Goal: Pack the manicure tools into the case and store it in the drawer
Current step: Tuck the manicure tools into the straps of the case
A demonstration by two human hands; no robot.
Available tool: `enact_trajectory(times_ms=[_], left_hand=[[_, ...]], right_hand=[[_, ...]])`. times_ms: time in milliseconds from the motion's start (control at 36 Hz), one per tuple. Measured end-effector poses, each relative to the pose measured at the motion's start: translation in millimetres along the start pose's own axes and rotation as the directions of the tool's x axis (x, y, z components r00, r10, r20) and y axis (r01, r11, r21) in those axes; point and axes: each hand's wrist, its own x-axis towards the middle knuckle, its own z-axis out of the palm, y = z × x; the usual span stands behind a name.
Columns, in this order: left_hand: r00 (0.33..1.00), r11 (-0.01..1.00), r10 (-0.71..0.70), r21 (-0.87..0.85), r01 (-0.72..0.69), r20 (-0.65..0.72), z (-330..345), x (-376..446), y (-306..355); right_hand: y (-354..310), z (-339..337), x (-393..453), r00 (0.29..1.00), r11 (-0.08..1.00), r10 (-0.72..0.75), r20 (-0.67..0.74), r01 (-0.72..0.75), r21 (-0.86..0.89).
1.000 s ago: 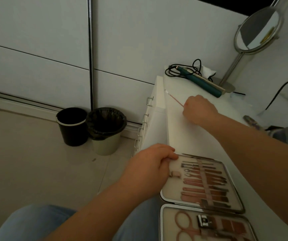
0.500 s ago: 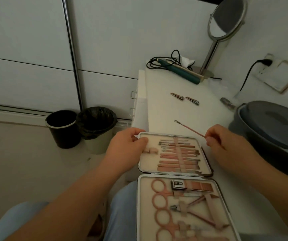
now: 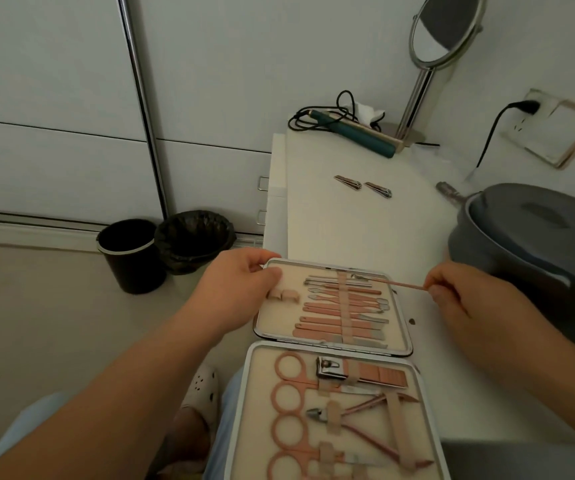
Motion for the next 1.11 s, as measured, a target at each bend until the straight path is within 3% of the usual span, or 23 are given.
enact_trajectory(times_ms=[306,806,944,1111], left_hand=[[1.0,1.0,-0.024,-0.009,0.024,0.015,-0.2,2.6,0.4],[0.999,1.0,-0.018,0.012,0.018,0.026,1.8,6.7,-1.0],[1.0,1.0,-0.016,0.014,0.015,0.024,1.8,6.4,-1.7],[1.0,0.999,0.004,0.049,-0.005,0.023,1.8,6.7,-2.7]], right_hand=[[-0.1,6.6,11.8,0.998,0.997,-0.048,-0.041,0.045,-0.057],[-6.2,7.1,22.5,0.989,0.995,-0.095,0.114,0.096,0.001],[-14.1,10.3,29.8,0.992,0.994,-0.102,0.07,0.1,0.033],[-17.5,9.7,35.1,0.981,0.979,-0.176,0.077,0.182,-0.088]])
